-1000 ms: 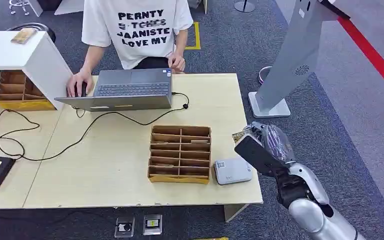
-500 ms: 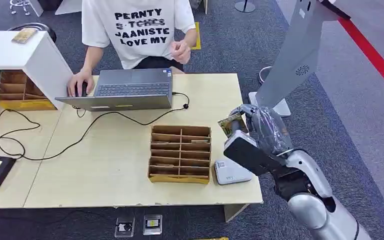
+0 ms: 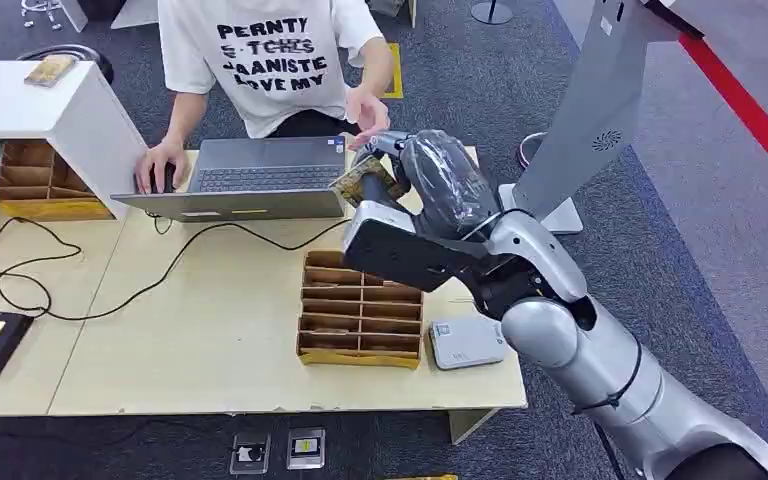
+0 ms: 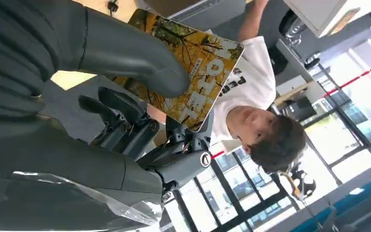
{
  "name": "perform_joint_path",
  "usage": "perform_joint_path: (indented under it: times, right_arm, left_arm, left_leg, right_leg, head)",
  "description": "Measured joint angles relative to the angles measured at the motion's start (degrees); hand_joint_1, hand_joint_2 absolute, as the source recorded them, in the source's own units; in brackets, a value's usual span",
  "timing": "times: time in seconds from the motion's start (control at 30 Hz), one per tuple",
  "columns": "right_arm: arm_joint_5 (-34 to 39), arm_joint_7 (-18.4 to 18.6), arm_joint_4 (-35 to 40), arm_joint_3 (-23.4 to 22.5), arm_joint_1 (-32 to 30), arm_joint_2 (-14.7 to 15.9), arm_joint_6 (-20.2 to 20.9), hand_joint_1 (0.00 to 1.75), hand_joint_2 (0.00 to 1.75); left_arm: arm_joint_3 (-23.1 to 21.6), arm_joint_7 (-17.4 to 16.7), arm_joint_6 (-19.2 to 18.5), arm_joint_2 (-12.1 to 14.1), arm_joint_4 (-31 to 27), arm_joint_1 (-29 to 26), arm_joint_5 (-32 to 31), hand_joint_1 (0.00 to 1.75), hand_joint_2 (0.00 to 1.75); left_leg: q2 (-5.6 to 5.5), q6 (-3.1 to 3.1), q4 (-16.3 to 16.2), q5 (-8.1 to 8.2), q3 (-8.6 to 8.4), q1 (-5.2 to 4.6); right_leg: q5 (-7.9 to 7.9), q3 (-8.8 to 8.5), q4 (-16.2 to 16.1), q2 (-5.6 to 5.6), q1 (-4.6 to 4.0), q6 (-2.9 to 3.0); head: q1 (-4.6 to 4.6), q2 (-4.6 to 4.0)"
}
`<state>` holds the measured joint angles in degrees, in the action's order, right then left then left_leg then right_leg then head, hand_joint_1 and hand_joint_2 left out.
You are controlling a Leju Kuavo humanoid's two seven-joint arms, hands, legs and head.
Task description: Pass the card to the sensor for recognition and then transmit it.
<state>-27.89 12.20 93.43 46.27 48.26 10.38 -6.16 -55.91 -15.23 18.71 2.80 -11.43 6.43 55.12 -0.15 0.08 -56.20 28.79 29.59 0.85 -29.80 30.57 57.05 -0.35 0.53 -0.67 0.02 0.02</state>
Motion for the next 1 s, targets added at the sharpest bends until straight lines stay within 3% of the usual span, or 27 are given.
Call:
perform_joint_path:
  times: [0.53,1.0]
  right_arm:
    - [0.48,-3.17,-25.33,5.42,8.48,-9.88,-4.74,1.75,1.75]
    - [-6.05,-1.57,-37.24,7.91,9.80,-11.87,-6.40,1.75,1.75]
  left_arm:
    - [-1.79,-0.28,-1.03,0.07,0.00,0.03,-1.53,0.54,1.75]
    - [-4.41,0.13,-2.45,0.39,0.00,0.04,-3.80,0.58,1.75]
  left_leg:
    - [-0.01,0.00,0.00,0.00,-0.01,0.00]
    - [0.00,0.00,-0.01,0.00,-0.03,0.00]
  right_leg:
    - [0.00,0.03,0.00,0.02,0.00,0.00]
    - [0.00,0.07,0.00,0.04,0.00,0.00]
  head:
    - [0.02,0.00]
    - [0.00,0.00]
